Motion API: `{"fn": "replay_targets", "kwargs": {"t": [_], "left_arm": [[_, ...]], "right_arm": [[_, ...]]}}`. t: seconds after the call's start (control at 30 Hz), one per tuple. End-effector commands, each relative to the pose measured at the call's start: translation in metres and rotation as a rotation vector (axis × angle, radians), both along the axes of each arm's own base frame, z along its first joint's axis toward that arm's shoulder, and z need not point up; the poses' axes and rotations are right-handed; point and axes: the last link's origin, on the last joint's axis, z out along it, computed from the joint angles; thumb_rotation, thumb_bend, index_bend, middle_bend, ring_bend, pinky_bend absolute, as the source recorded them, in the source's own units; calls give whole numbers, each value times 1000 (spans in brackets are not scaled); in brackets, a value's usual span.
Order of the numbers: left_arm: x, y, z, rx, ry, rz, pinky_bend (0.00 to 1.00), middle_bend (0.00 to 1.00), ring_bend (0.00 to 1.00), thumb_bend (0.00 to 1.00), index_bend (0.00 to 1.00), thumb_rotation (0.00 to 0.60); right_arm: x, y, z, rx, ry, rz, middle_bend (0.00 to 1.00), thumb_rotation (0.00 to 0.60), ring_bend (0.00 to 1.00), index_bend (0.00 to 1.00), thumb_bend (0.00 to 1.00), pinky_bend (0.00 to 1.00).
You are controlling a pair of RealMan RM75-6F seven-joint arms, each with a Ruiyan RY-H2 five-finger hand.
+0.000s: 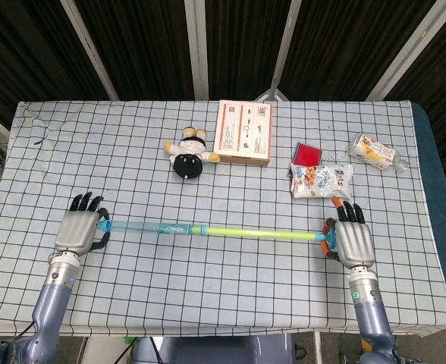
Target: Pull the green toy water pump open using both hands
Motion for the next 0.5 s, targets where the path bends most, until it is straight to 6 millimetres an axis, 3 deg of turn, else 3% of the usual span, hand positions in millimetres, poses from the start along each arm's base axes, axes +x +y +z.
{"fn": "replay_targets", "kwargs": {"t": [0.03,0.5], "left_arm": [[-1,0,1,-1,2,-1,0,121,0,560,485,600],[-1,0,0,-5,-1,7,0,121,0,560,485,600]], "right_arm": [[-1,-1,1,-4,6,-6,115,600,0,665,474,0],[-5,-5,4,-20,14,-30,115,600,0,665,475,0]]}}
